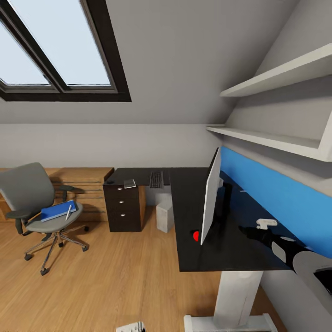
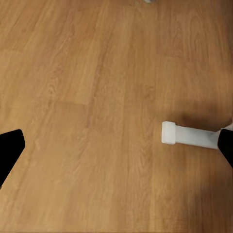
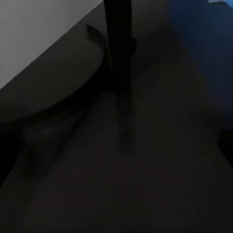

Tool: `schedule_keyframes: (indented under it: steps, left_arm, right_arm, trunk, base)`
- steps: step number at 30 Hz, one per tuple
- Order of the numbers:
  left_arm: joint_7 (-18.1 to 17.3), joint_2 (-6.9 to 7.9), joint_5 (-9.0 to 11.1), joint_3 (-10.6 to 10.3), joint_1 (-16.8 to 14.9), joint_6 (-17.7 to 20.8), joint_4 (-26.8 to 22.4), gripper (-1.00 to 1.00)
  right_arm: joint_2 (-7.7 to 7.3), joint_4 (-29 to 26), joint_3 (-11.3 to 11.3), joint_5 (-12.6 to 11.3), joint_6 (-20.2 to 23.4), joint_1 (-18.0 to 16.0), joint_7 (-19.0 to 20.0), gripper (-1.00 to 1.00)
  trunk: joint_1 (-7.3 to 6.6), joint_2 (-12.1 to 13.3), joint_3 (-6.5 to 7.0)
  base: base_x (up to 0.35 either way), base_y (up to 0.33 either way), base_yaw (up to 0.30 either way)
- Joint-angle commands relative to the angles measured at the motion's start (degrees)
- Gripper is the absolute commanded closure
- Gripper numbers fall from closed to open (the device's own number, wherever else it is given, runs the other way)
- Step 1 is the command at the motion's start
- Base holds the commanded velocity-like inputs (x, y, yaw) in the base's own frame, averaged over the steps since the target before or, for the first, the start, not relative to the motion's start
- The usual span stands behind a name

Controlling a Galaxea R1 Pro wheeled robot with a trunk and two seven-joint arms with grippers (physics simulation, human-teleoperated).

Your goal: In the bedroom, organize the workspace by keeping the computer under the desk, ensuring the monitor is on the desk, placing the keyboard on the desk next to the monitor, placing the mouse on the desk next to the keyboard, moving the folder from the swivel chair onto the desk next to the mouse, stacking the notebook on top of the folder with the pen on top of the notebook, and positioning the swivel chair next to the desk.

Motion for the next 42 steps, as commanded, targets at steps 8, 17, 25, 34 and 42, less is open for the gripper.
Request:
schedule_keyframes:
  steps: [8, 17, 25, 34, 42]
  left_arm:
    - [3.6, 0.06, 0.6, -0.5, -0.1, -3.7, -0.4, -1.0]
    - [7.9, 5.15, 0.9, -0.5, -0.1, -0.4, -15.3, -1.0]
    - [18.5, 8.77, 2.2, -1.8, -0.1, 9.4, -21.7, -1.0]
    - [18.8, 7.74, 2.5, -2.4, -0.1, 5.2, -14.6, -1.0]
    - [18.8, 7.01, 2.5, -2.3, -0.1, 4.9, -13.9, -1.0]
  right_arm:
    - [3.14, 0.1, 0.4, -0.4, -1.3, 0.7, -2.1, -1.0]
    - [11.46, 0.0, 0.4, -0.1, -13.1, 1.8, -26.3, -1.0]
    - [12.77, 0.0, 0.3, 0.0, -17.5, 2.9, -31.8, -1.0]
    - [12.92, 0.0, 0.4, 0.0, -20.0, 4.7, -32.0, -1.0]
    - [13.02, 0.0, 0.5, 0.0, -20.0, 4.7, -32.0, -1.0]
  trunk:
    - [0.0, -0.1, -0.08]
    - [0.0, -0.1, -0.08]
    - [0.0, -0.1, -0.08]
    - [0.0, -0.1, -0.08]
    - [0.0, -0.1, -0.08]
  base:
    - [0.0, 0.0, 0.0]
    - [0.0, 0.0, 0.0]
    - [0.0, 0.0, 0.0]
    - [0.0, -0.183, 0.0]
    - [0.0, -0.247, 0.0]
